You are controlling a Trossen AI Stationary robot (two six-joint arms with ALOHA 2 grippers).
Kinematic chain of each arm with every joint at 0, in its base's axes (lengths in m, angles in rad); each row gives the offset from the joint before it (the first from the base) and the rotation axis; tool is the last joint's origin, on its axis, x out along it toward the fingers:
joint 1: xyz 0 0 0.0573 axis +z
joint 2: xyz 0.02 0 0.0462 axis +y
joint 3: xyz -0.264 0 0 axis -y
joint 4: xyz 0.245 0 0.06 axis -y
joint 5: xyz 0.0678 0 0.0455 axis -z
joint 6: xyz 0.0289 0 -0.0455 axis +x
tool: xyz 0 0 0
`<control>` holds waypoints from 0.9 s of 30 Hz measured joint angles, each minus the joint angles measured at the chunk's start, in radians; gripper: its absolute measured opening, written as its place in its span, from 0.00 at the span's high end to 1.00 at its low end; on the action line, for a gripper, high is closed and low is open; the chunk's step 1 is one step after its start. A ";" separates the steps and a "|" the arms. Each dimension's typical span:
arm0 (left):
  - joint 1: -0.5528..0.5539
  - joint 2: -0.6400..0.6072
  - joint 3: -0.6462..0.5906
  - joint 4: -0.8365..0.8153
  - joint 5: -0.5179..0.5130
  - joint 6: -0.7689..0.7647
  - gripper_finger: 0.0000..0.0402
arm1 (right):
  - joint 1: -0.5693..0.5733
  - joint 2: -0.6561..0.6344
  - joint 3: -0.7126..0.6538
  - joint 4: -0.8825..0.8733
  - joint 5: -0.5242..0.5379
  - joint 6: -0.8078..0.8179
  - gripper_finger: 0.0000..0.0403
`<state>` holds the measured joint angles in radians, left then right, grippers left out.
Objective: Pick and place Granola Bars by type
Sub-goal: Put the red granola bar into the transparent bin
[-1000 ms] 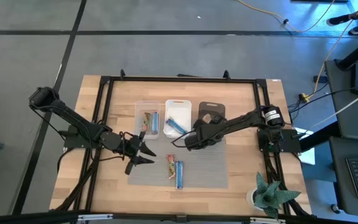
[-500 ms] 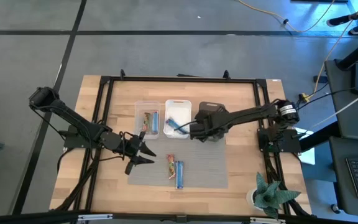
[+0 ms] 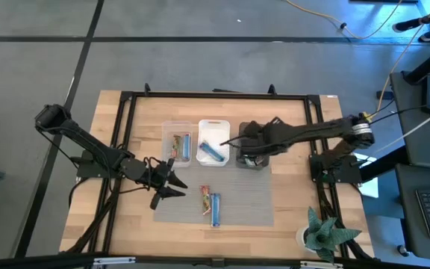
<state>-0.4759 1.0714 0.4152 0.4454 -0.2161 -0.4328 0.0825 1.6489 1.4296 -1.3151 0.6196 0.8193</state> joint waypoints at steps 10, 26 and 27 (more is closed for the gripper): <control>0.000 0.000 0.000 0.009 -0.081 0.000 0.67 | 0.117 -0.388 -0.351 0.392 -0.148 -0.042 0.38; 0.021 0.150 0.247 -0.130 -0.262 -0.122 0.67 | 0.161 -0.872 -0.718 0.715 -0.259 -0.460 0.38; 0.030 0.185 0.295 -0.196 -0.265 -0.160 0.67 | 0.161 -0.892 -0.731 0.710 -0.246 -0.454 0.38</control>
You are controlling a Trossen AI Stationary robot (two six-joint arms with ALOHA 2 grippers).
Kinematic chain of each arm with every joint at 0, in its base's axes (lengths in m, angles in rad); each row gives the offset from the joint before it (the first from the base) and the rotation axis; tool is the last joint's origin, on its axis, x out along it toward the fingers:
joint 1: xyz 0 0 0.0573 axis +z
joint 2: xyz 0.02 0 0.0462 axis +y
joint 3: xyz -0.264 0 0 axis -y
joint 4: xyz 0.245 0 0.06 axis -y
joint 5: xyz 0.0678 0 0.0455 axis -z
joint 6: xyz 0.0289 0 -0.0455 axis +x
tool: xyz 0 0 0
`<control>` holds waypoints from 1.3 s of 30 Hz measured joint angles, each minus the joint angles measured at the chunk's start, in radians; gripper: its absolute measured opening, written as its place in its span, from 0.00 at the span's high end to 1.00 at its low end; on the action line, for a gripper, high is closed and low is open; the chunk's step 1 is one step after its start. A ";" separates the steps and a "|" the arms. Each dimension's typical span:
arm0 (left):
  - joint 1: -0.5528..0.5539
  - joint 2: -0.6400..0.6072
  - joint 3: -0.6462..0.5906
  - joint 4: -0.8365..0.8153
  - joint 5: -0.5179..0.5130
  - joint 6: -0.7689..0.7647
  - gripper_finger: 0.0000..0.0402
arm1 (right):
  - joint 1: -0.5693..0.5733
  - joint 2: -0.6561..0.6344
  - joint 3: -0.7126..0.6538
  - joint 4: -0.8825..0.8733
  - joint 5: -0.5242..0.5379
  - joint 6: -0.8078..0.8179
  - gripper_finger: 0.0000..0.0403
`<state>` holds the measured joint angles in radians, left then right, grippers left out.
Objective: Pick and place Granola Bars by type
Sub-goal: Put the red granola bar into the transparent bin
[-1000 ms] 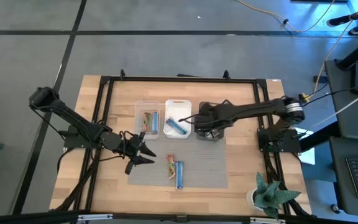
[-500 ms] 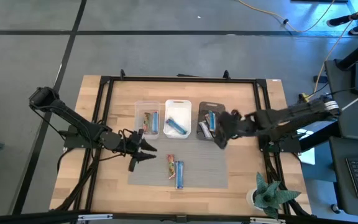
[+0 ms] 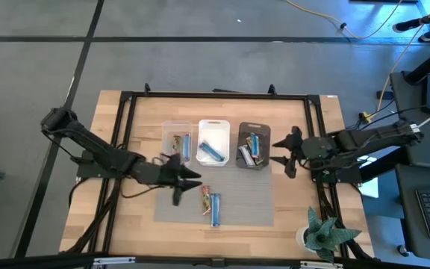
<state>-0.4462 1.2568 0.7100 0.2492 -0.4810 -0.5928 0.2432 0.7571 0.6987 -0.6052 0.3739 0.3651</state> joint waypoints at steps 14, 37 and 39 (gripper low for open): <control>0.049 0.503 0.522 -0.618 -0.026 -0.652 0.67 | 0.000 -0.064 -0.165 0.005 -0.015 0.050 0.38; 0.025 0.624 0.626 -0.986 0.123 -0.978 0.67 | 0.000 -0.064 -0.198 0.013 -0.018 0.097 0.38; 0.025 0.624 0.626 -0.986 0.121 -0.989 0.66 | 0.000 -0.064 -0.198 0.013 -0.018 0.097 0.38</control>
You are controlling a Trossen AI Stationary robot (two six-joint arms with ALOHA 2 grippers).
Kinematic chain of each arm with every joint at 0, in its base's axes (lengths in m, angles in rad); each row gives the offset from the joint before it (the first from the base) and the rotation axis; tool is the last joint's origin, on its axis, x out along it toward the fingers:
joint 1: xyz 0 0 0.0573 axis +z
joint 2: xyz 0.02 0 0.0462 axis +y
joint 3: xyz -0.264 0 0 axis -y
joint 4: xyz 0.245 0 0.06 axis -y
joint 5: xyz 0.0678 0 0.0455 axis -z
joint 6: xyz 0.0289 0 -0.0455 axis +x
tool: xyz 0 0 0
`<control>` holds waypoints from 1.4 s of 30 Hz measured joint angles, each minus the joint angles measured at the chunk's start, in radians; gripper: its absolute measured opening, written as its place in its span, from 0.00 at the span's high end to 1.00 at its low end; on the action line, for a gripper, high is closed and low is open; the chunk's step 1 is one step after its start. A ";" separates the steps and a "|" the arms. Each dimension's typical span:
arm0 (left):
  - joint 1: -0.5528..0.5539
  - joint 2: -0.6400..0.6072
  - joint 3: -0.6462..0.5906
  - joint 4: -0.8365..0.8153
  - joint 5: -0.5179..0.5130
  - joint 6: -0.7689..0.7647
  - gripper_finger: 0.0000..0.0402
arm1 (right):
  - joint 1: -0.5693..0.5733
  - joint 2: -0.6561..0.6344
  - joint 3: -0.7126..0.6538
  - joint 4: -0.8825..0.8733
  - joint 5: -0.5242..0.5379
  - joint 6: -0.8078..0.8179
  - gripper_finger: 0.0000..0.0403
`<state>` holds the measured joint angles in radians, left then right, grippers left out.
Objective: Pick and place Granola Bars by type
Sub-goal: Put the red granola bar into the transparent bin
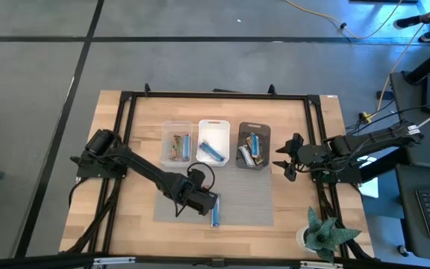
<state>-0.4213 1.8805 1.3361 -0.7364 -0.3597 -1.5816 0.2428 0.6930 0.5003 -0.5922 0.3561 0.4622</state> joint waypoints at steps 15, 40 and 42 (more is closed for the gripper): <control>0.021 0.009 -0.001 0.047 0.028 0.028 0.49 | 0.000 0.000 0.000 0.000 0.000 0.001 0.38; 0.032 0.128 0.000 0.096 0.111 -0.117 0.49 | 0.000 0.000 0.000 -0.003 0.017 0.001 0.38; 0.032 0.132 0.002 0.093 0.111 -0.137 0.49 | 0.000 0.000 0.000 -0.003 0.017 0.001 0.38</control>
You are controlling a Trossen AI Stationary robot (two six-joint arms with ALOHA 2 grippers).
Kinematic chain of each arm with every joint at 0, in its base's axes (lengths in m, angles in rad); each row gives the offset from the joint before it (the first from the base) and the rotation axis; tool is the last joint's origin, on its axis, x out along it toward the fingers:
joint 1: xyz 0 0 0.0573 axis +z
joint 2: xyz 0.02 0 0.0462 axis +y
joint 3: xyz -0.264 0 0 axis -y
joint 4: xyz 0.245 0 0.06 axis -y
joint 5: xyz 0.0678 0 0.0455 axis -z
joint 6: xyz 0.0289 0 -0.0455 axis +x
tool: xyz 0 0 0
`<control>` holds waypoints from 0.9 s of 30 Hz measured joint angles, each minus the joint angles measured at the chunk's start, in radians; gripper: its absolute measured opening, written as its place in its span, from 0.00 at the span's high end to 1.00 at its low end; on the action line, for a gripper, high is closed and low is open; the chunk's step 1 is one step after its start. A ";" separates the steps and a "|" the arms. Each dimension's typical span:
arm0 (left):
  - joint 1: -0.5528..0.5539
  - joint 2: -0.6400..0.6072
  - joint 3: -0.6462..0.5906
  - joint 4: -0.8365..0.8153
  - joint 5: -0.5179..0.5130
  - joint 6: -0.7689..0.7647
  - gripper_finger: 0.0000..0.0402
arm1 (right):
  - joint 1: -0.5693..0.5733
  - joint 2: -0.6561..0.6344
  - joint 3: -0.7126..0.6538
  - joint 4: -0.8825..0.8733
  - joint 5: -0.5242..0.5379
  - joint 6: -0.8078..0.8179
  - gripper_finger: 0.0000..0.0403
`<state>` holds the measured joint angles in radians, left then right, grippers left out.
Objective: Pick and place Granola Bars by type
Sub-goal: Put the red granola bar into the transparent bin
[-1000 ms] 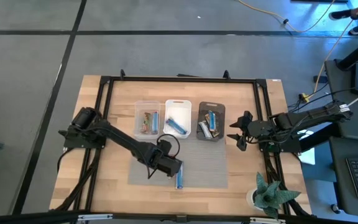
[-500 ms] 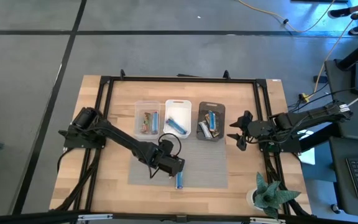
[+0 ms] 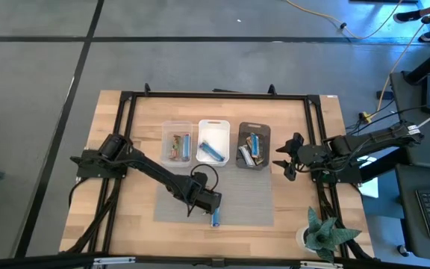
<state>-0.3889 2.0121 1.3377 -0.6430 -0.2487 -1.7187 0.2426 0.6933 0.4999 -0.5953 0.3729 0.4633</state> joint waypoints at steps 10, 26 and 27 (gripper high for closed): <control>0.011 -0.002 0.000 -0.004 0.011 -0.023 0.50 | 0.000 0.000 0.000 -0.001 0.000 0.000 0.38; 0.011 -0.002 -0.002 -0.010 0.014 0.004 0.68 | 0.000 0.000 0.000 -0.001 0.000 -0.004 0.38; 0.011 -0.002 -0.002 -0.008 0.014 0.004 0.69 | 0.000 0.000 0.000 -0.001 0.000 -0.004 0.38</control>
<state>-0.3775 2.0098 1.3354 -0.6514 -0.2348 -1.7149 0.2427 0.6933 0.4999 -0.5964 0.3733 0.4591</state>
